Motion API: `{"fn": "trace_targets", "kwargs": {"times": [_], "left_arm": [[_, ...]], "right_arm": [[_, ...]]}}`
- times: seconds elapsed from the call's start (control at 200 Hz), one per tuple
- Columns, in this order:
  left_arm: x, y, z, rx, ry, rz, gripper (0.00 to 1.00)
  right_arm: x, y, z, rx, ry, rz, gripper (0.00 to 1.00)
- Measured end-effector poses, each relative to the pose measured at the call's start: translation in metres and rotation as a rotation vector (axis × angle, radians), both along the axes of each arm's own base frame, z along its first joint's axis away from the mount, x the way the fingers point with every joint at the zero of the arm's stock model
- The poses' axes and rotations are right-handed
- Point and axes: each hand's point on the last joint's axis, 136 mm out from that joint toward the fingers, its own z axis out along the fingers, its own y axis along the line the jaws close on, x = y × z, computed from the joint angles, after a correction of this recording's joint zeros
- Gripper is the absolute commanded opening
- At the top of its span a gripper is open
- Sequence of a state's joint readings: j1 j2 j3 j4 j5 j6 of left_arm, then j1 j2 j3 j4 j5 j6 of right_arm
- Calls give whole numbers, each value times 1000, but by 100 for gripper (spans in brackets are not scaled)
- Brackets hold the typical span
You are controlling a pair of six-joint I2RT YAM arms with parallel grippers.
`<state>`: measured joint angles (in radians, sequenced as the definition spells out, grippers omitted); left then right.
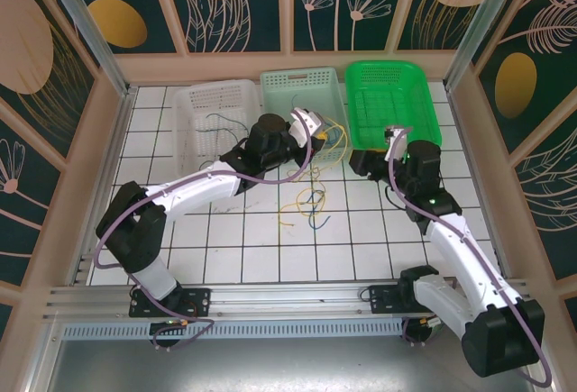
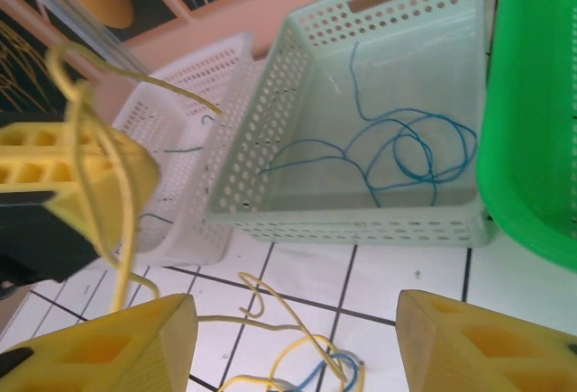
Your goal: Untangle the cables
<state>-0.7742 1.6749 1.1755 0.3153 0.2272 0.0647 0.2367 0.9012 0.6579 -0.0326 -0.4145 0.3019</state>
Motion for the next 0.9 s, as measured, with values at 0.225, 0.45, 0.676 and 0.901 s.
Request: {"fn": "trace_targets", "kwargs": {"times": [0.225, 0.45, 0.676, 0.901], "left_arm": [[2, 2, -2, 4, 1, 19, 0], [3, 3, -2, 5, -1, 25, 0], [2, 2, -2, -2, 7, 16, 0], [0, 0, -1, -9, 15, 3, 0]], "right_arm": [[-10, 8, 20, 54, -52, 68, 62], [-12, 16, 27, 103, -57, 120, 58], [1, 25, 12, 129, -9, 152, 52], [6, 30, 11, 148, -11, 174, 38]]}}
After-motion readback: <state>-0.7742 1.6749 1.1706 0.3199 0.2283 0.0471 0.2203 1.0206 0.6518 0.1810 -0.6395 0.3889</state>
